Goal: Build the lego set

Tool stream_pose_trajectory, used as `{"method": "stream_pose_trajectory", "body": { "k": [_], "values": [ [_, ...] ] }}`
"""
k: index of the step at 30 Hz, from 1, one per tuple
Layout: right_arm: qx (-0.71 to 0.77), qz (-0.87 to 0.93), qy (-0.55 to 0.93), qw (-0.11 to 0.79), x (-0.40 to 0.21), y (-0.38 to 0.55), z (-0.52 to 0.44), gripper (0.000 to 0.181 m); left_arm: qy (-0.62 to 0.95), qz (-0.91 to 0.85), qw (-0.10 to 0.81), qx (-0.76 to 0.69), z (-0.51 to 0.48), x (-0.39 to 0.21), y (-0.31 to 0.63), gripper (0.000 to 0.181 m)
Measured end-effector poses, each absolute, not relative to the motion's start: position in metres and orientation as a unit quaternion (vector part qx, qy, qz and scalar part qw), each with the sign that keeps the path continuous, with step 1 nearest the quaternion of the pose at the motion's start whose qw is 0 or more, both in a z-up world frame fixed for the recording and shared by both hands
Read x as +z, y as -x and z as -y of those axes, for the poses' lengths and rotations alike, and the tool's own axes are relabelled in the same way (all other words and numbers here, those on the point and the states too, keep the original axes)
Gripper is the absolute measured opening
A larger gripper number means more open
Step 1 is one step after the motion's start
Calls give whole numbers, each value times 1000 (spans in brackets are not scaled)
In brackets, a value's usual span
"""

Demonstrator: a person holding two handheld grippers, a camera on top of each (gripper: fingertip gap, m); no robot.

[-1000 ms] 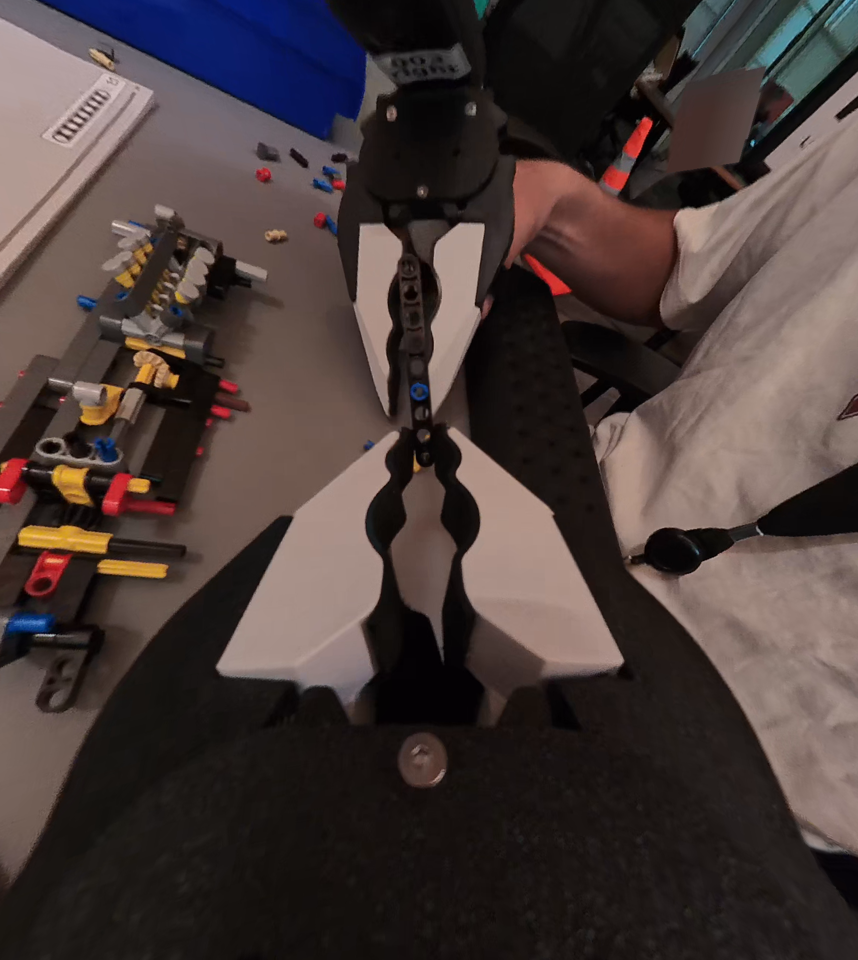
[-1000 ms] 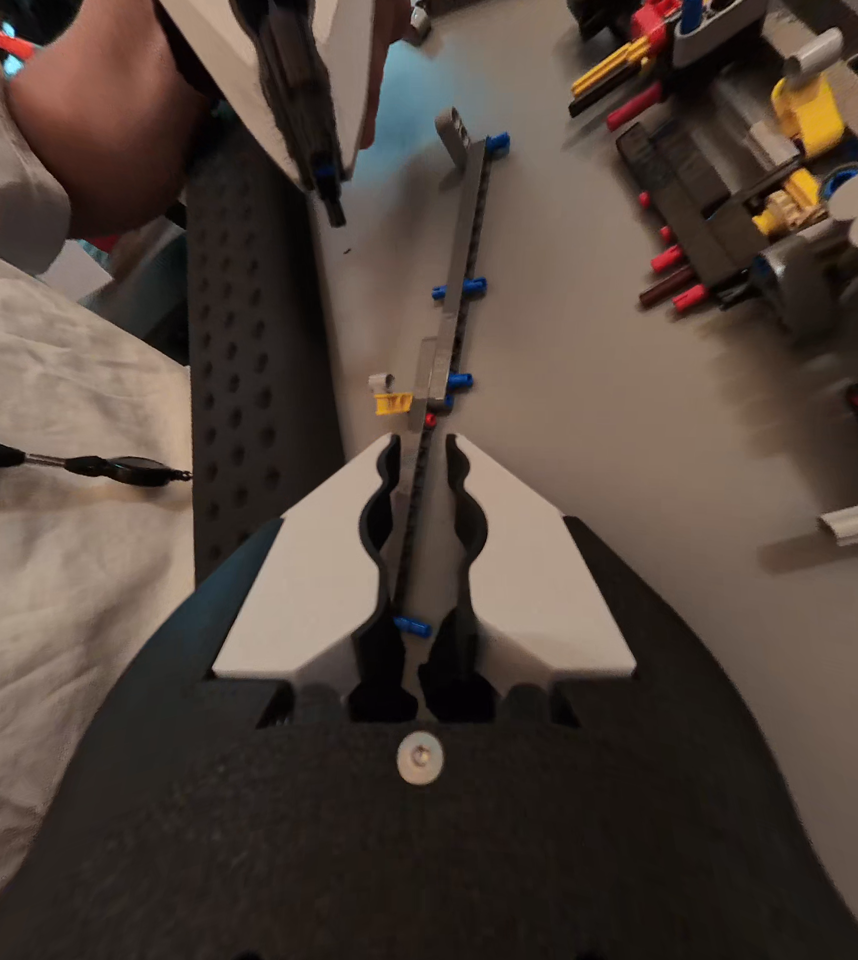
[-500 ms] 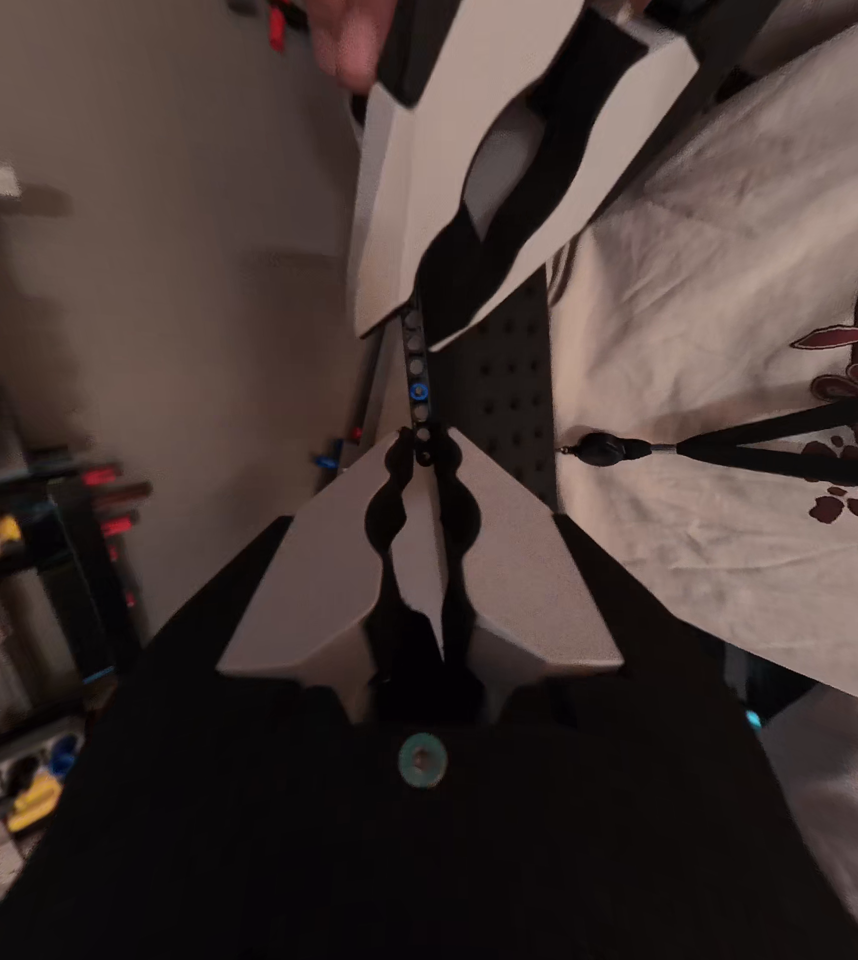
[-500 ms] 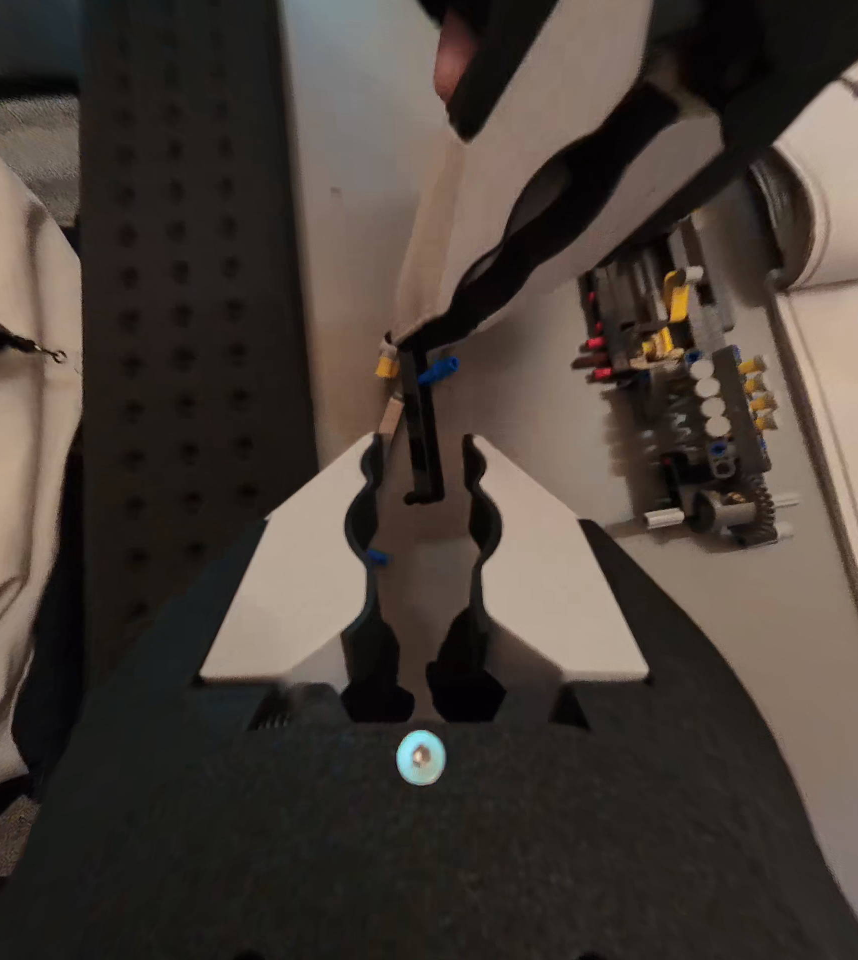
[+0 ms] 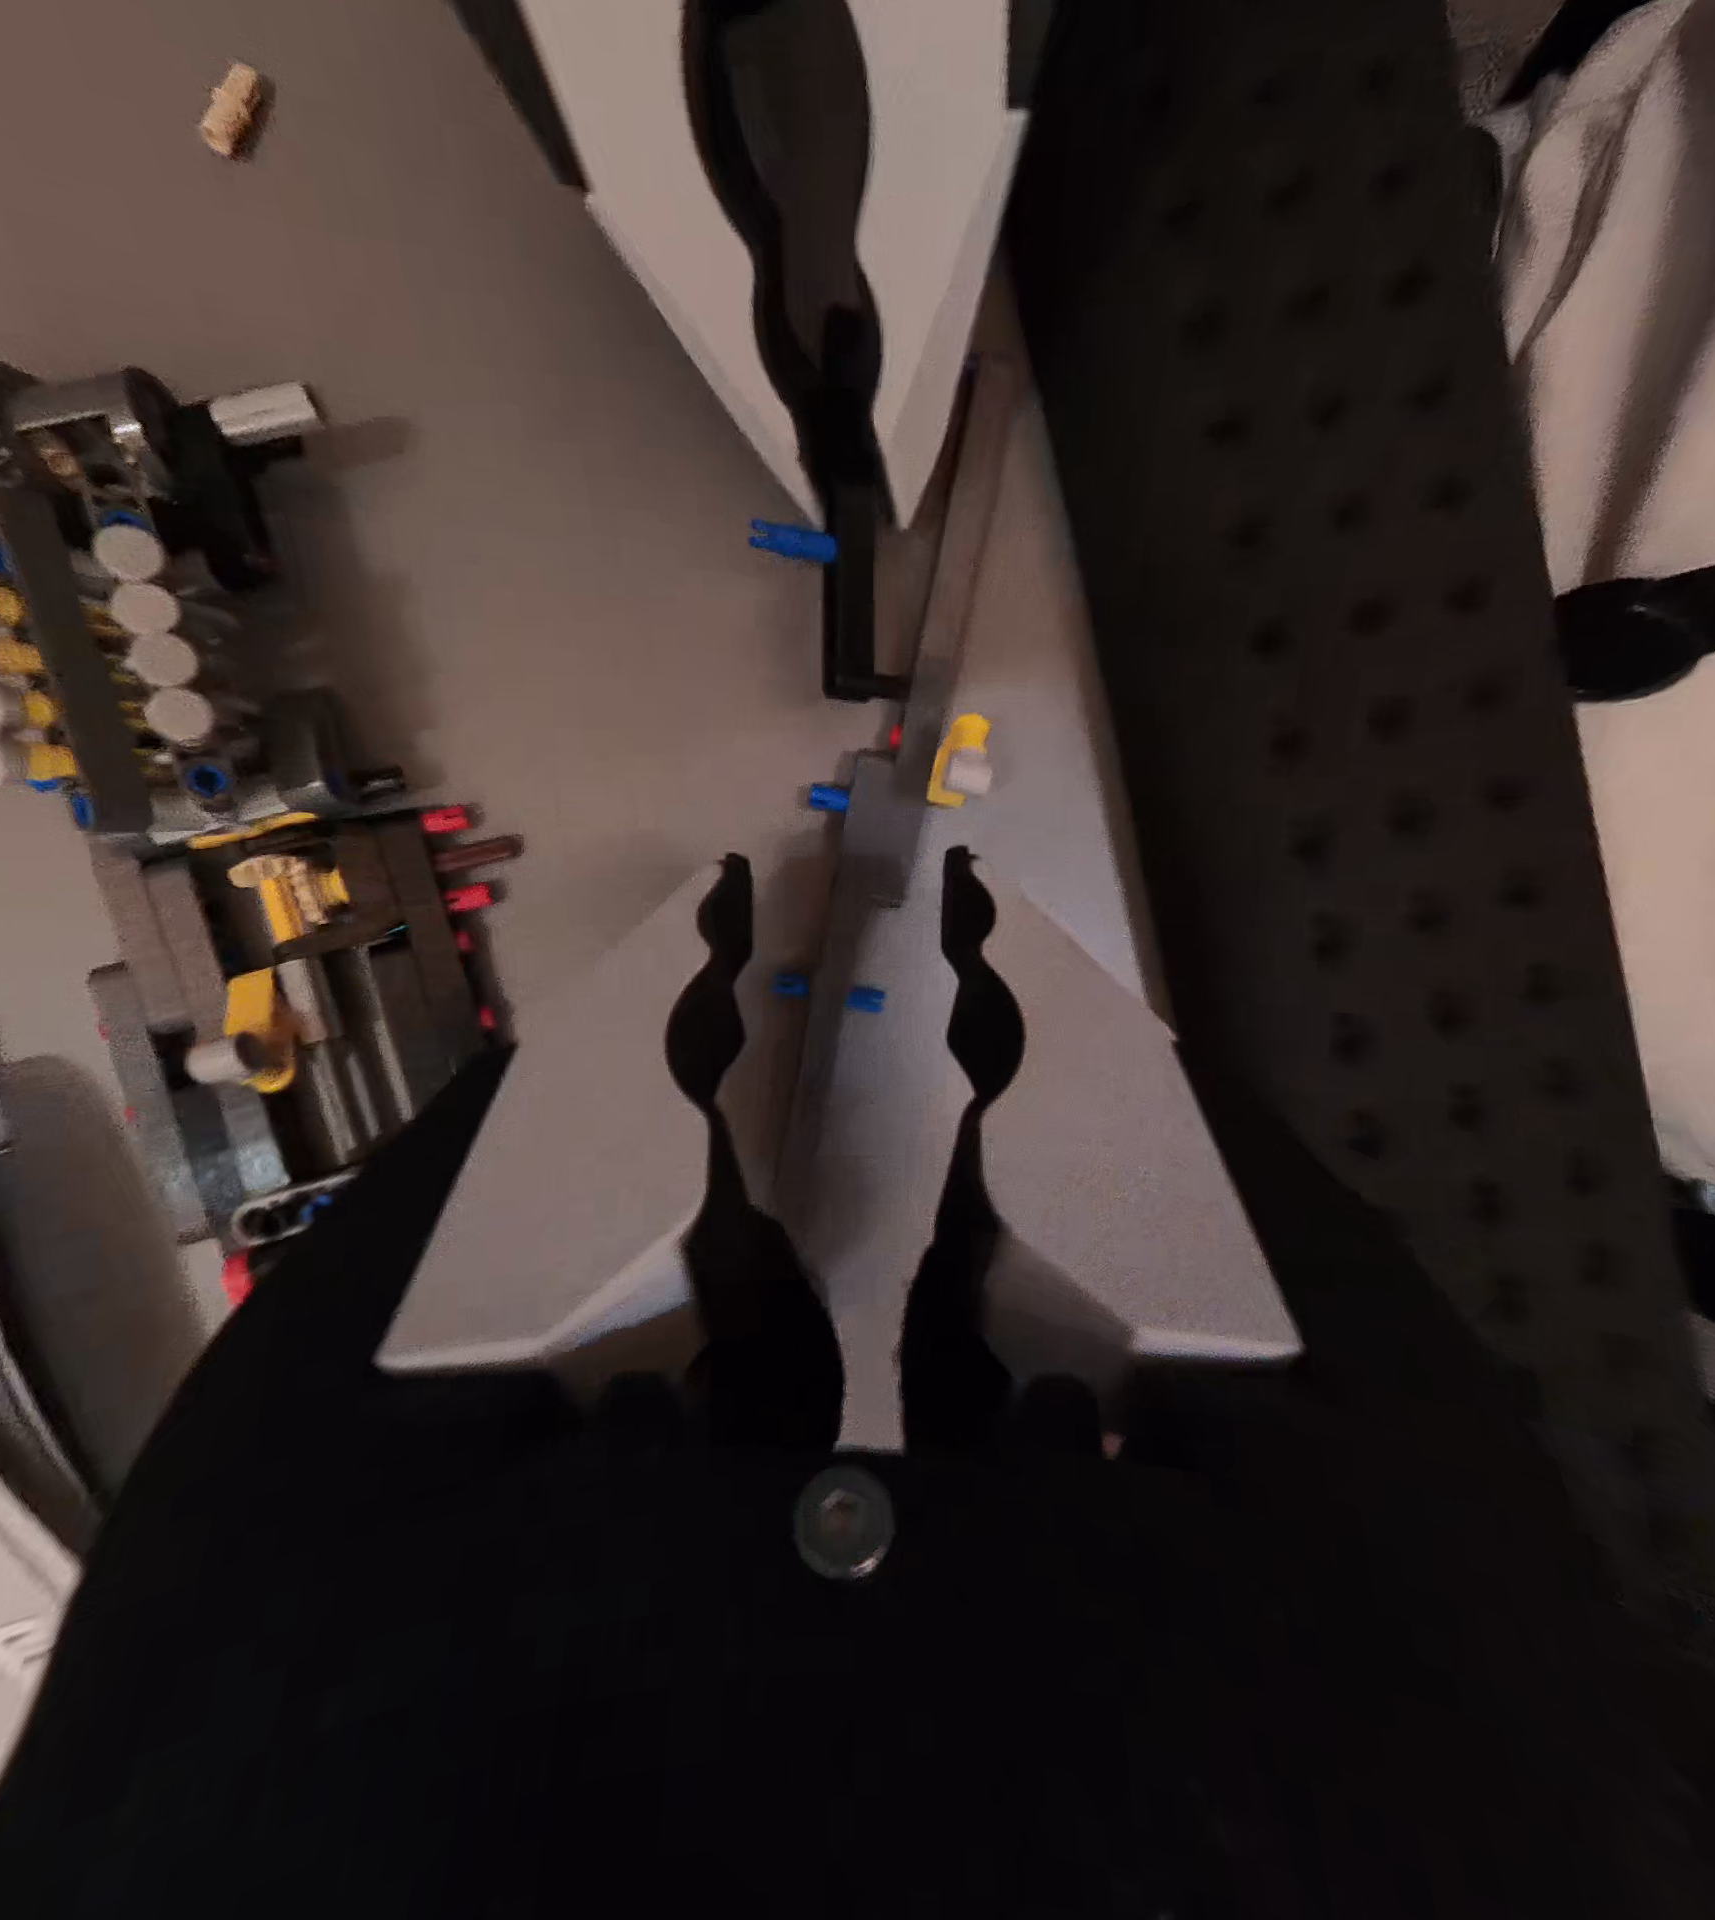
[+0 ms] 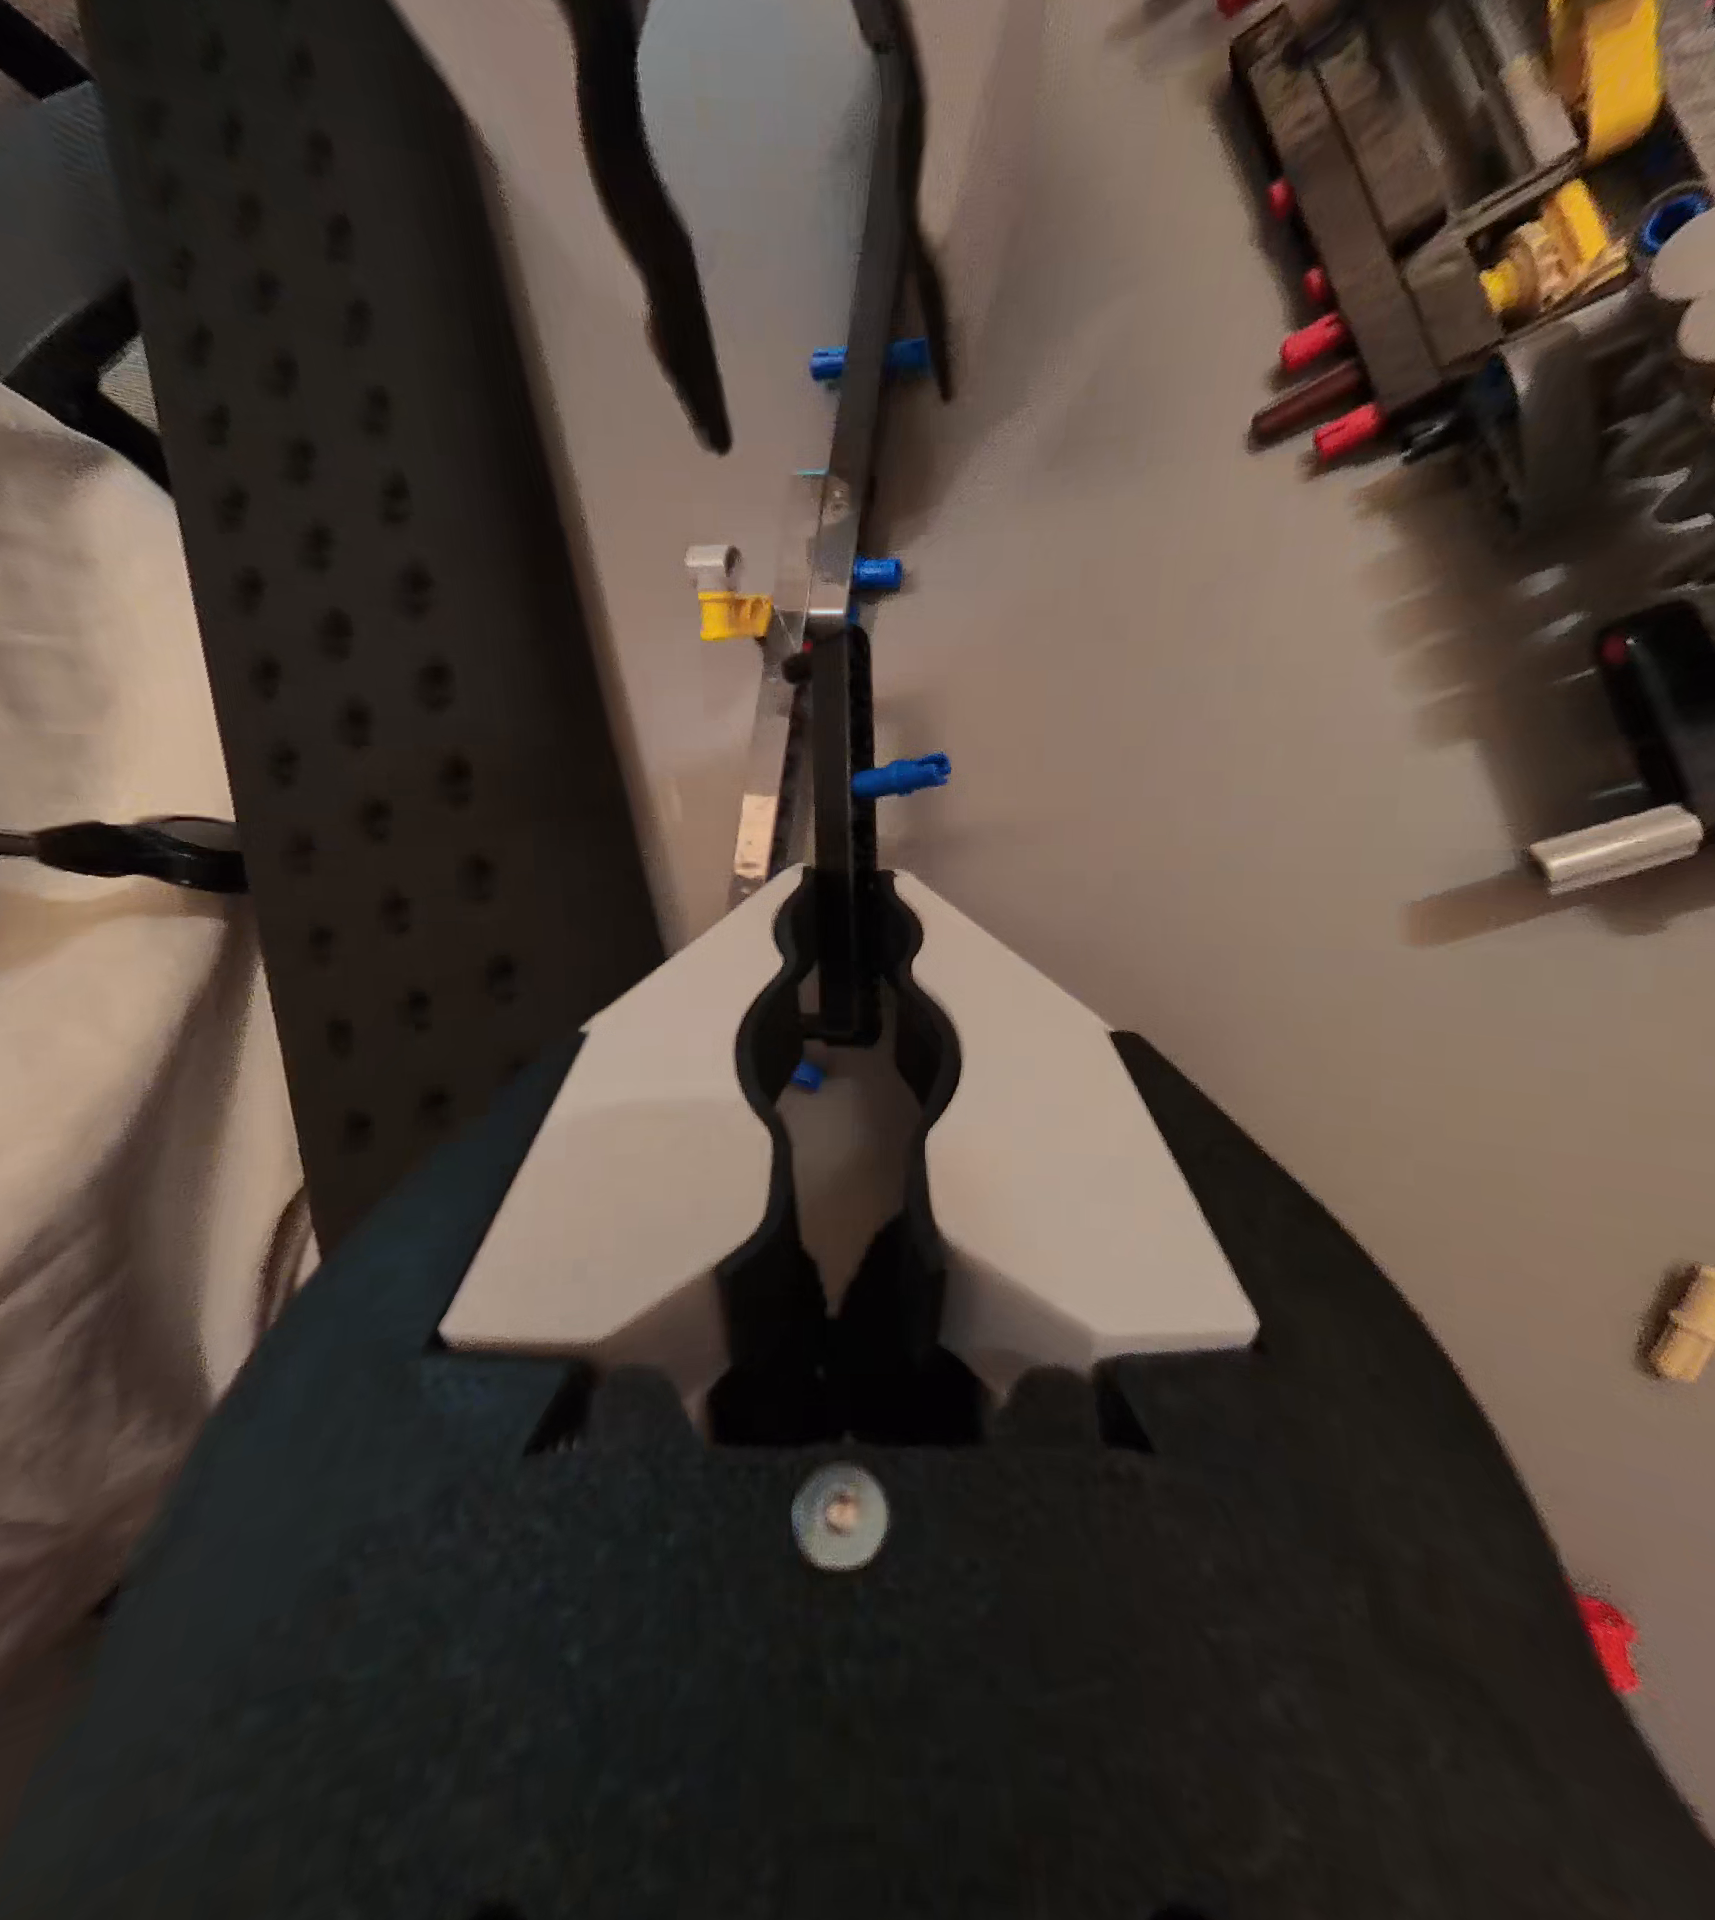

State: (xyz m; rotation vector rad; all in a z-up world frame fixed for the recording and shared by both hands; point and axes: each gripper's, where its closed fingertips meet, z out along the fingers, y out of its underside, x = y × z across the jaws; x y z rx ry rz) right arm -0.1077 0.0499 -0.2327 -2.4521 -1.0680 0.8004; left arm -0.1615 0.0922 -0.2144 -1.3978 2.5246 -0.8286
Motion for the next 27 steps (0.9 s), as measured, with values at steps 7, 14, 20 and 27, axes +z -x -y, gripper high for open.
{"method": "stream_pose_trajectory", "body": {
  "k": [7,14,20,27],
  "values": [
    [288,386,869,111,-233,111,-48,11,466,-833,107,-279,-83,-235,158,34],
    [243,422,858,162,-225,108,-49,25,535,-785,91,-300,-78,-234,173,16],
    [251,444,832,216,-213,114,-36,34,559,-756,110,-321,-75,-234,178,16],
    [175,448,839,256,-232,102,-42,39,547,-762,111,-328,-75,-234,178,16]
  ]
}}
